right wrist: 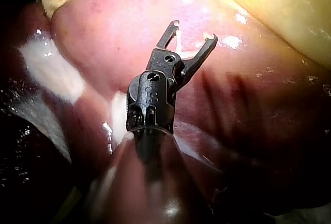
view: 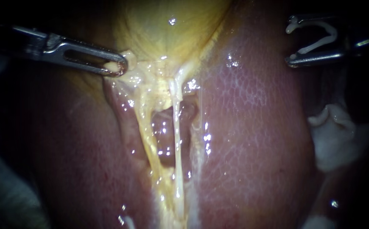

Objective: Clipping first clip left tube

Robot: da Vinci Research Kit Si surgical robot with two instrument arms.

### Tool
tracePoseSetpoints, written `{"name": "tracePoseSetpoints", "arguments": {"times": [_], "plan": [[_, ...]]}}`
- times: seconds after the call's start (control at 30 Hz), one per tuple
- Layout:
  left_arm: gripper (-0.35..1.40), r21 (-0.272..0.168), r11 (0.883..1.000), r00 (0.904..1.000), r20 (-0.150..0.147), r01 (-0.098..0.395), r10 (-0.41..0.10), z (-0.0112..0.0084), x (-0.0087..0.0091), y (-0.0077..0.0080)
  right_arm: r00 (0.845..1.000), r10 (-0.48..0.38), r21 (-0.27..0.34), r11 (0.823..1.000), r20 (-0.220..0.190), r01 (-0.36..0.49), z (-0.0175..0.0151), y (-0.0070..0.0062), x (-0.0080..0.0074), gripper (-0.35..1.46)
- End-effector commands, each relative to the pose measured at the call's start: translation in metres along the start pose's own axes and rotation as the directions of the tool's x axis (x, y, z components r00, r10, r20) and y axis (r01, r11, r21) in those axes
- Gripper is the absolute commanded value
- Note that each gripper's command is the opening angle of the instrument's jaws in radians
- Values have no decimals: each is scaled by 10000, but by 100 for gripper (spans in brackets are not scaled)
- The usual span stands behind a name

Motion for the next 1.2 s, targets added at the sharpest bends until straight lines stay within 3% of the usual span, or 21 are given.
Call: {"name": "tracePoseSetpoints", "arguments": {"times": [0.03,0.17,0.27,0.53,0.73,0.97,1.2], "plan": [[-35,-3,10000,10000,-1,-3,3,0,0,0,10000,1,28,10000,-12,-1,0,0,0,50],[-35,-5,10000,10000,0,-4,4,-1,0,0,10000,-17,161,9999,-70,18,5,-5,1,50],[-35,-12,10000,10000,6,-4,4,-2,0,0,9999,-3,377,9993,-168,9,18,-15,3,50],[-35,-20,10000,10000,14,-1,1,-4,0,0,9980,455,1164,9924,-450,-400,84,-64,13,50],[-35,-20,10000,10000,14,1,-1,-4,0,1,9955,813,1611,9843,-484,-726,126,-93,21,50],[-35,-21,10000,10000,14,12,-12,-5,0,3,9898,1355,2120,9695,-446,-1232,163,-113,19,50],[-35,-20,10000,10000,13,13,-13,-5,0,3,9753,2201,2765,9386,-194,-2063,192,-129,11,49]]}}
